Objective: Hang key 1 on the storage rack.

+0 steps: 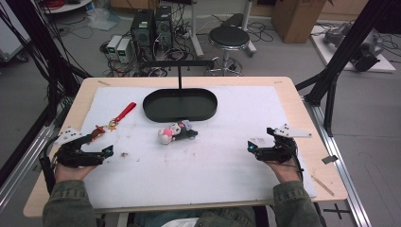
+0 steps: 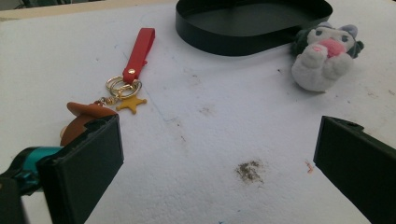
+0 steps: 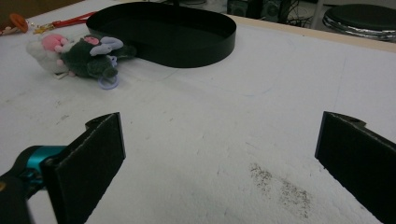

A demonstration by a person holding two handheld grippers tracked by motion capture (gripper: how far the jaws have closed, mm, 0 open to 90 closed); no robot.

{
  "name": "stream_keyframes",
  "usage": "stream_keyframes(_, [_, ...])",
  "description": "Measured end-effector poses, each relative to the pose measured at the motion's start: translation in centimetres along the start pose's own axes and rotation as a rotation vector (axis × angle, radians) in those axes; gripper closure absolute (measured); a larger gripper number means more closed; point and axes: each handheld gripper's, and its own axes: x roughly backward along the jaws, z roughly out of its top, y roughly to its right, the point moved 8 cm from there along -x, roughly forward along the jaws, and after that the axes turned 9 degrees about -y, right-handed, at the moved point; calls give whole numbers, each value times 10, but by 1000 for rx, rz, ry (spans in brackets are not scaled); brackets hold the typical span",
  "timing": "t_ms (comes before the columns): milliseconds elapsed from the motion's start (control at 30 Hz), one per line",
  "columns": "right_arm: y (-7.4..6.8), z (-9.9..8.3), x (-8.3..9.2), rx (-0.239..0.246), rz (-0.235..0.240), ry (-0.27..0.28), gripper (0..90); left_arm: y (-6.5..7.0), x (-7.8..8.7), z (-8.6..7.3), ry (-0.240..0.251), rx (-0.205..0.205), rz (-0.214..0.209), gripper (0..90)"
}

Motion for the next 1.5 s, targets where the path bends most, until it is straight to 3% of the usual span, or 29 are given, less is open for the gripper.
stream_keyframes(500, [-1, 0, 0, 1, 4, 1, 5, 0, -2, 0, -5, -7, 0, 19])
stream_keyframes(800, [-1, -1, 0, 4, 5, 0, 5, -3, -5, 6, 14, 10, -8, 19])
stream_keyframes(933, [-2, -1, -1, -3, 9, -8, 5, -3, -10, 15, -19, -25, 17, 19])
stream_keyframes(1133, [-1, -1, 0, -14, 15, 0, 5, -8, -19, 25, -44, -26, 2, 19])
stream_keyframes(1267, [-1, -1, 0, -12, 11, -1, 5, -8, -26, 29, -83, -80, 17, 19])
stream_keyframes(1500, [1, -2, 2, -19, 3, -4, 5, -12, -32, 43, -128, -112, 11, 19])
